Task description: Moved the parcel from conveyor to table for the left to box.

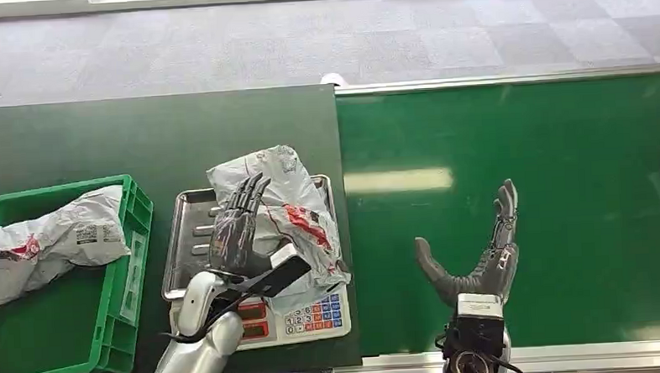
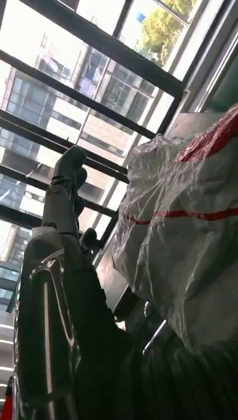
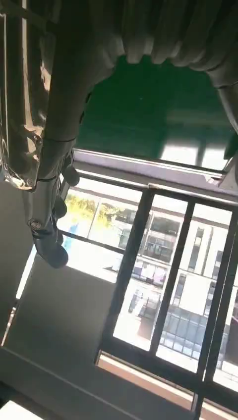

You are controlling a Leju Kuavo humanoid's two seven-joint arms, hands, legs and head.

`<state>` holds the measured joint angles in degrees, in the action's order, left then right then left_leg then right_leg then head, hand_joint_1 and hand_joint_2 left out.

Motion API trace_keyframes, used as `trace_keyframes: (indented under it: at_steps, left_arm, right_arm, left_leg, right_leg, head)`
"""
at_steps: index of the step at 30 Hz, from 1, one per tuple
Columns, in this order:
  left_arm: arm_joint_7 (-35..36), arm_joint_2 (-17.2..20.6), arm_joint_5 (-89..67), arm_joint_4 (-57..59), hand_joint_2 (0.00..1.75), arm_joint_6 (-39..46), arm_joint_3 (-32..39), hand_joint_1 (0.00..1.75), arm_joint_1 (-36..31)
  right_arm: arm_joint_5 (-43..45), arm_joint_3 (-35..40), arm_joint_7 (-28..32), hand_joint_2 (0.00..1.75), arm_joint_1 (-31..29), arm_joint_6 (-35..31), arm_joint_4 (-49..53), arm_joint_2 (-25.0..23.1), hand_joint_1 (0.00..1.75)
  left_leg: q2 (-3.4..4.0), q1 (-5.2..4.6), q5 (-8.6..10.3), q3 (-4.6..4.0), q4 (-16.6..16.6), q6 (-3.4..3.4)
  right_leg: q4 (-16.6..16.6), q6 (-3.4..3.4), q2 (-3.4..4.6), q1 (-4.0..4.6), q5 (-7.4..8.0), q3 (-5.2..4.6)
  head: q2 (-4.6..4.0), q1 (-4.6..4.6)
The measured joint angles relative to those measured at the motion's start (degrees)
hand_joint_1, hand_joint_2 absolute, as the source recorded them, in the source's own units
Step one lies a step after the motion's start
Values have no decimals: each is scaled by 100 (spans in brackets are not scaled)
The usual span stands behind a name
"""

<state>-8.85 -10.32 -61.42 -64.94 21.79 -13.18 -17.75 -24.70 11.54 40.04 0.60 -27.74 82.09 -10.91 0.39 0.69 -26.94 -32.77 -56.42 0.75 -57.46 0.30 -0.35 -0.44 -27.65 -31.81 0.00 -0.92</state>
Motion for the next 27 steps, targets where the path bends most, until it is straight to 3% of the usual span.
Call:
trace_keyframes:
  at_steps: [7, 11, 12, 13, 14, 27]
  left_arm:
    - [72, 0, -132, 57, 175, -11, -9, 0, -33]
    - [724, -35, -989, 295, 175, -254, -74, 0, -176]
    - [834, -52, -1133, 377, 175, -297, -87, 98, -212]
    - [899, -66, -1207, 431, 175, -335, -92, 161, -244]
    - [960, -85, -1266, 505, 175, -391, -92, 169, -267]
    - [1346, -127, -1473, 1534, 175, -1056, 53, 171, -753]
  right_arm:
    - [-20, 0, 2, 175, 0, 29, -2, -2, 0]
    - [-254, -55, 2, 175, -3, 293, -4, -101, 0]
    - [-306, -76, 2, 175, -6, 351, -11, -126, 0]
    - [-332, -98, 2, 175, -13, 394, -15, -147, 0]
    - [-361, -122, 2, 175, -22, 442, -26, -173, 0]
    - [-415, -337, 2, 175, -60, 457, -162, -332, 0]
  left_leg:
    - [0, 0, 0, 0, 0, 0]
    - [-1, 0, 0, 2, 0, 0]
    - [-1, 0, 0, 5, 0, 0]
    - [-1, 0, 0, 10, 0, 0]
    - [-1, 0, 0, 17, 0, 0]
    - [-5, 0, -20, 120, 8, -15]
  right_leg:
    - [0, 0, 0, 0, 0, -1]
    - [0, 0, 0, 0, 0, 4]
    - [0, 0, -1, 0, 0, 8]
    - [0, 0, -1, 0, 0, 14]
    - [0, 0, -1, 0, -1, 20]
    - [4, -3, -6, -1, -7, 136]
  head:
    - [0, 0]
    - [0, 2]
    - [0, 0]
    - [0, 2]
    - [0, 2]
    - [0, 0]
